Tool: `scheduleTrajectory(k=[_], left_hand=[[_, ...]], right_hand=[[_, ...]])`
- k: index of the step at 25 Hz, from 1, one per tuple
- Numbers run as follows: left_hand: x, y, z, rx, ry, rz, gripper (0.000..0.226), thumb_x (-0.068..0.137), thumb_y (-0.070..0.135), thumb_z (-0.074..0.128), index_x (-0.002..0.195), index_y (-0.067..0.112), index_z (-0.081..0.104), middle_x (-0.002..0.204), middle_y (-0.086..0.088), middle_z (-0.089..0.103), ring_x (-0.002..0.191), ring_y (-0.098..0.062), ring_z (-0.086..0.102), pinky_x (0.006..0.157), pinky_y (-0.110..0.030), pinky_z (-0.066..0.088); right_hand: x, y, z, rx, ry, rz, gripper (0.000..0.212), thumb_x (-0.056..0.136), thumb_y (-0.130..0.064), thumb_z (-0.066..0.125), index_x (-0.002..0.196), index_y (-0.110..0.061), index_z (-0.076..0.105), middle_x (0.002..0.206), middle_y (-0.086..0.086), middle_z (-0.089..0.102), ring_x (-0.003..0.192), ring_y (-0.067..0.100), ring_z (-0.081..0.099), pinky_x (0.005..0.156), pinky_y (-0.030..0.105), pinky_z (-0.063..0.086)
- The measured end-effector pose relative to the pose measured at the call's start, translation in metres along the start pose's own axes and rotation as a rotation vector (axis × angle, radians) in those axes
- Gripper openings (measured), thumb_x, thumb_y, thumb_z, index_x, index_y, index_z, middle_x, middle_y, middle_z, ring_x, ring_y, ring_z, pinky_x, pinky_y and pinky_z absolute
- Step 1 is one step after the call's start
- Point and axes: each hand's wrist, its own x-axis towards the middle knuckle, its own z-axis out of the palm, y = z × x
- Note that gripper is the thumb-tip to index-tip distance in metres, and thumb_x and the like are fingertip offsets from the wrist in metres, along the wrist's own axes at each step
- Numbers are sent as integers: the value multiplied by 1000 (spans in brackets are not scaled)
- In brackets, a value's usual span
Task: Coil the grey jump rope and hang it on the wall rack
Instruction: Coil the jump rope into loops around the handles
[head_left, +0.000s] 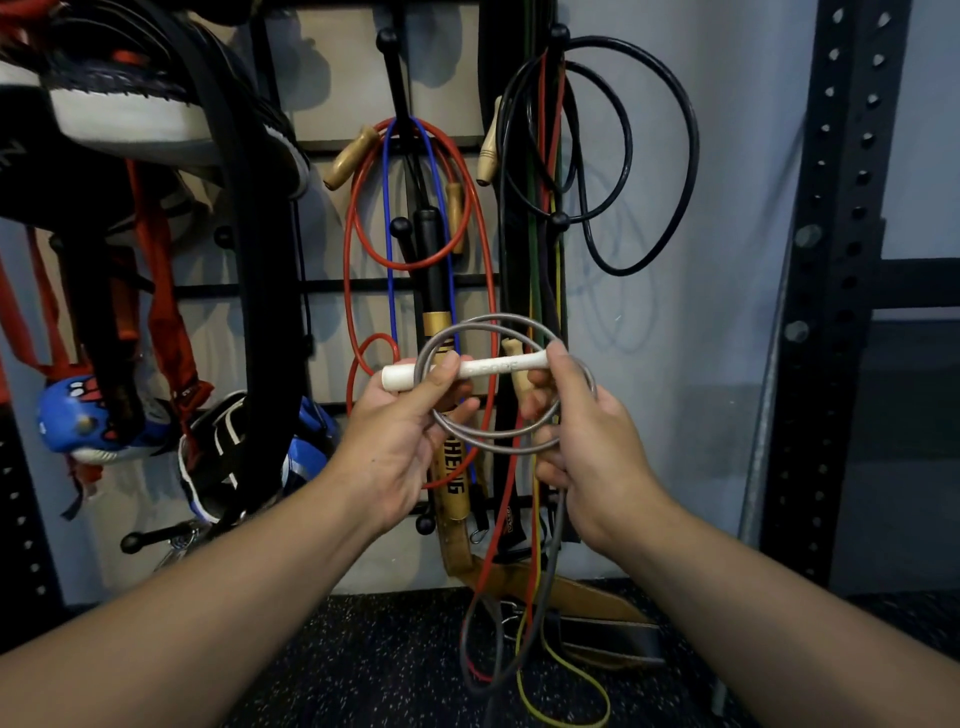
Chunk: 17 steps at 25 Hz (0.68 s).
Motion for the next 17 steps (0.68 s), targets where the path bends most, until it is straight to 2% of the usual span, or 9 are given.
scheduleTrajectory(k=[2, 5, 7, 9, 11, 12, 14, 16, 17], left_hand=[[1, -2, -7, 33, 2, 16, 67, 76, 17, 79, 136, -4, 57, 127, -25, 71, 102, -25, 74, 75, -31, 65], [1, -1, -18, 176, -23, -33, 54, 79, 22, 78, 126, -1, 65, 113, -18, 72, 96, -19, 73, 78, -29, 63], [1, 5, -21, 485, -49, -14, 41, 83, 28, 77, 118, 8, 69, 108, -10, 70, 94, -16, 69, 77, -25, 58], [1, 17, -17, 845, -93, 154, 39, 88, 33, 75, 122, 17, 64, 113, 2, 70, 98, -10, 67, 76, -19, 53], [5, 34, 3, 1009, -228, 275, 43, 94, 43, 66, 132, 24, 57, 119, 8, 69, 106, -2, 65, 88, -21, 50], [5, 43, 17, 1048, -331, 227, 42, 99, 51, 56, 130, 24, 60, 115, 6, 73, 102, -2, 68, 89, -23, 50], [8, 54, 43, 1200, -524, 37, 58, 101, 63, 36, 106, 17, 73, 90, -3, 78, 79, -11, 73, 72, -22, 55], [12, 58, 54, 1382, -692, -85, 67, 98, 68, 34, 78, 15, 69, 69, -4, 71, 63, -18, 68, 62, -25, 55], [14, 57, 53, 1440, -754, -120, 66, 97, 69, 36, 74, 15, 65, 64, -2, 67, 58, -19, 65, 62, -28, 54]], right_hand=[[3, -2, 0, -57, -12, -33, 32, 99, -52, 56, 90, -22, 65, 59, -7, 45, 43, 5, 33, 37, 20, 26], [9, -5, -3, -139, -25, -77, 31, 101, -46, 55, 88, -19, 65, 56, -8, 42, 42, 6, 31, 36, 21, 27], [14, -8, -8, -242, -54, -124, 32, 101, -44, 55, 85, -19, 66, 54, -8, 43, 40, 6, 33, 37, 21, 29], [18, -10, -12, -359, -133, -172, 32, 102, -41, 55, 84, -18, 67, 54, -7, 43, 40, 7, 34, 37, 21, 31], [20, -14, -14, -495, -261, -223, 31, 102, -39, 55, 82, -20, 68, 56, -4, 44, 42, 8, 35, 38, 20, 30], [20, -18, -13, -582, -340, -255, 30, 103, -37, 55, 80, -22, 67, 55, -6, 46, 43, 7, 38, 40, 18, 31], [19, -28, -10, -759, -502, -320, 28, 104, -31, 56, 78, -25, 66, 54, -10, 57, 46, 3, 50, 47, 17, 40], [22, -37, -10, -892, -599, -403, 24, 103, -23, 58, 84, -18, 72, 71, -2, 73, 65, 13, 66, 64, 33, 54], [24, -40, -14, -924, -618, -426, 22, 101, -20, 60, 85, -14, 75, 78, 7, 75, 74, 20, 70, 72, 39, 56]])
